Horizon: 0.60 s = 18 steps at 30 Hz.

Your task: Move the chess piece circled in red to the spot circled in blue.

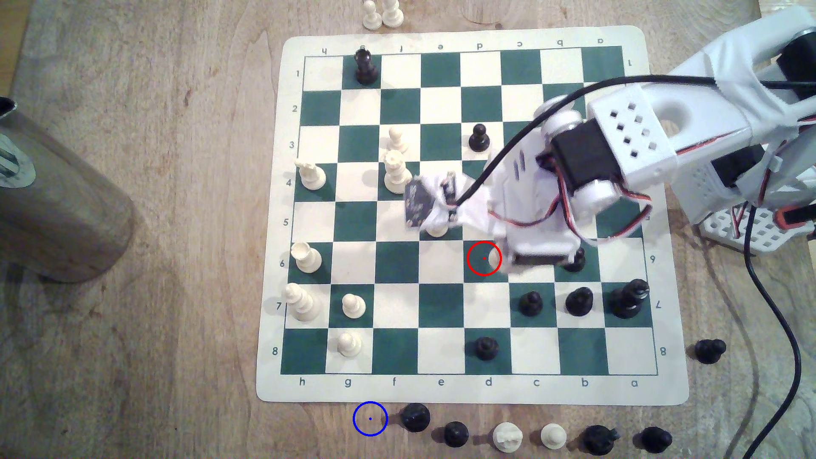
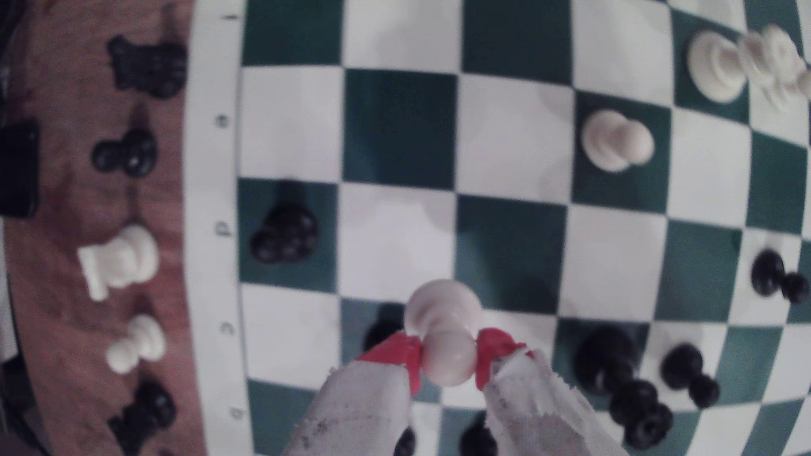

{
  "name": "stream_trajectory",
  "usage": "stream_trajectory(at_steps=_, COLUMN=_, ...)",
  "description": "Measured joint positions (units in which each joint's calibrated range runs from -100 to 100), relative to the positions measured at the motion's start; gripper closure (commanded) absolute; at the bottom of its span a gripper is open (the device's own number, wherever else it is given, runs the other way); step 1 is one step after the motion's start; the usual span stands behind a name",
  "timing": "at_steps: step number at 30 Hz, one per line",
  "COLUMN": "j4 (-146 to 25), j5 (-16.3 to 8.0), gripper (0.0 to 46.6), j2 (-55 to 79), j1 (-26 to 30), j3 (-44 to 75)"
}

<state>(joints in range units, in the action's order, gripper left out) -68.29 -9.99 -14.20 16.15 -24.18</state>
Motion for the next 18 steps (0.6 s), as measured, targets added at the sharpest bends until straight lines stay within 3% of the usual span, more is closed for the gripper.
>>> stream_trajectory(at_steps=9, j4=-4.06, j5=-0.54, gripper=45.7, j2=21.78, j1=4.42, j3=30.19)
stream_trajectory(at_steps=18, j4=-4.06, j5=-0.54, gripper=45.7, j2=32.51, j1=3.91, j3=45.46)
